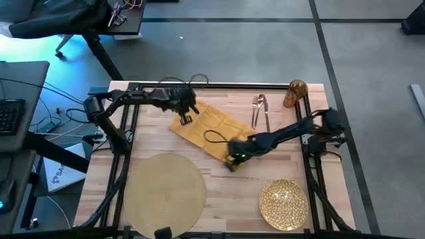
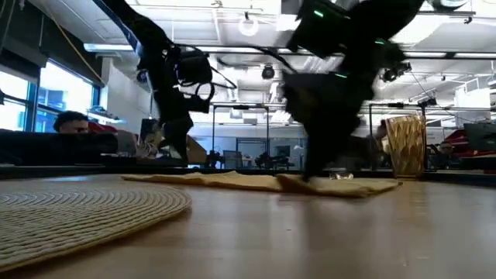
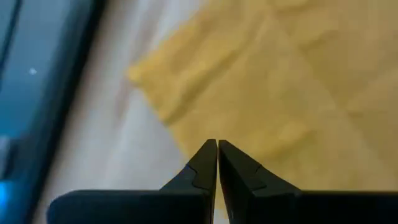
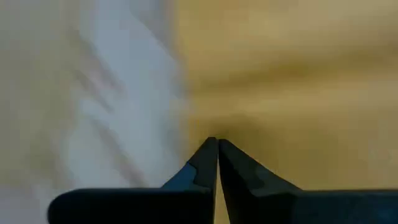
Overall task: Set table place
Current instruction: Fold the yellow napkin
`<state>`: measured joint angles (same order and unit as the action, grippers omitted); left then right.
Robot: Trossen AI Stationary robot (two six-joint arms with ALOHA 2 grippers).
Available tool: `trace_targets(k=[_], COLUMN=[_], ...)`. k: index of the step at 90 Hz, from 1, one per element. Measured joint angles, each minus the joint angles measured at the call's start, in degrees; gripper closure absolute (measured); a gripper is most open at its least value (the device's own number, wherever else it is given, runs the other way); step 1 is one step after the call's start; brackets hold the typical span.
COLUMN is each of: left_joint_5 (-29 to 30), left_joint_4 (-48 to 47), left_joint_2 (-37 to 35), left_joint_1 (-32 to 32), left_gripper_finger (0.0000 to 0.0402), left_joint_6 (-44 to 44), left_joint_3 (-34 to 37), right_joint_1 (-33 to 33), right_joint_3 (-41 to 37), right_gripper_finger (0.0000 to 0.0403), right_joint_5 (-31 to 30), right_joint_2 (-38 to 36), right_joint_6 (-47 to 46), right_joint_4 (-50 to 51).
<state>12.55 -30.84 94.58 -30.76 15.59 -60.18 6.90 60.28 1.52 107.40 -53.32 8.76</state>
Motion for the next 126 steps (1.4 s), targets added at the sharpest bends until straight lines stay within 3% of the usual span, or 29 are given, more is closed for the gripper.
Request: trace_targets(k=[14,28,39,50,66,74,85,95,108,126], left_joint_5=[-1.11,-9.3,-14.76,-16.82,-16.51,-13.92,-8.66,-6.95,-7.38,-5.97], left_joint_4=[-6.46,-10.12,-12.59,-12.66,-0.59,9.09,15.64,14.55,9.19,1.19], left_joint_2=[-1.27,-4.18,-5.64,-5.7,-4.96,-3.47,0.63,5.3,9.29,11.74], left_joint_1=[-1.07,0.77,4.58,10.62,20.84,25.14,28.61,30.31,31.12,30.53], left_gripper_finger=[0.0401,0.0401,0.0401,0.0401,0.0401,0.0401,0.0401,0.0401,0.0401,0.0401], left_joint_6=[1.99,-3.01,-11.53,-20.8,-36.3,-44.81,-55.61,-61.89,-66.26,-58.4], left_joint_3=[-5.46,-7.09,-7.09,-7.05,-4.87,-3.25,-1.65,-1.47,-1.46,-1.7], right_joint_1=[-2.4,-3.69,-4.79,-9.96,-19.09,-21.35,-21.8,-21.07,-17.78,-6.52], right_joint_3=[11.99,19.54,17.17,6.57,-9.67,-16.14,-22.63,-26.22,-27.11,-27.24], right_gripper_finger=[0.0403,0.0403,0.0403,0.0402,0.0402,0.0402,0.0403,0.0403,0.0403,0.0403], right_joint_5=[3.27,-0.22,-1.02,1.12,4.54,4.72,5.26,4.33,2.95,3.35], right_joint_2=[3.92,1.17,-5.2,-13.0,-23.39,-25.19,-24.88,-24.48,-24.37,-24.25], right_joint_6=[12.94,30.27,43.59,49.26,49.82,50.64,48.32,41.99,36.3,17.4], right_joint_4=[10.79,31.27,37.67,40.49,35.22,31.03,22.01,14.99,13.86,11.21])
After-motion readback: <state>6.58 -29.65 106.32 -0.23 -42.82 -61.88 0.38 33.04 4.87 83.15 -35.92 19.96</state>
